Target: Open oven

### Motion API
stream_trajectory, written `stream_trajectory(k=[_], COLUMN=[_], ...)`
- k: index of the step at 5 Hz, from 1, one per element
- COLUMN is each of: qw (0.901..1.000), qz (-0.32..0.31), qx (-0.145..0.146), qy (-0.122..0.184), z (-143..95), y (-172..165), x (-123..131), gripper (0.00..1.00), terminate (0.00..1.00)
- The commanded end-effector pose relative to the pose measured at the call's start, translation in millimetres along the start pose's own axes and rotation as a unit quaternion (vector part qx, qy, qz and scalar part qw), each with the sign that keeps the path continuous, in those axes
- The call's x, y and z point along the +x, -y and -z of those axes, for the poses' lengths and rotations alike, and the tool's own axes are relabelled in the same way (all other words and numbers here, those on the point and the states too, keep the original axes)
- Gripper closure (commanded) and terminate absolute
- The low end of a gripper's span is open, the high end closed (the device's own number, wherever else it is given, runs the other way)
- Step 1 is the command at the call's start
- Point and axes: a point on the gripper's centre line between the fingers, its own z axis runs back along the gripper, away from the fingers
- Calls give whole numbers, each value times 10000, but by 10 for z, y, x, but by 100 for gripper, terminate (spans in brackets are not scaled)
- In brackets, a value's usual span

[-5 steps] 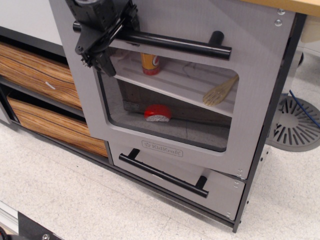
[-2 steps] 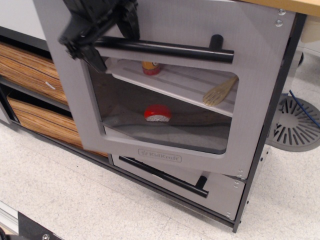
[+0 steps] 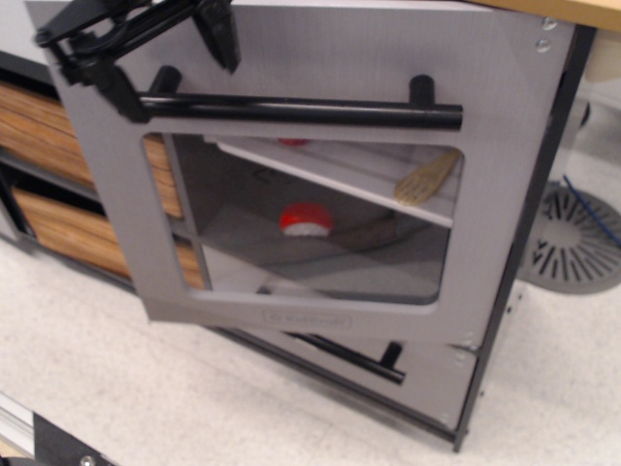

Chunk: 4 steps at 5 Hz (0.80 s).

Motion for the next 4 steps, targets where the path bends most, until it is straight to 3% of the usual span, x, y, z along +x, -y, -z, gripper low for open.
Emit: stream_trajectory(k=[1,2,3,4], qw=[9690,9370,9338,9424], qz=[2337,3335,3382,3113], qx=[534,717,685,653], qy=[-593,-760,-947,-1037], z=[202,301,199,-73], y=[-343,-469,-474,-287], x=[-19,35,22,-40], gripper=[0,0,0,0], terminate=[0,0,0,0])
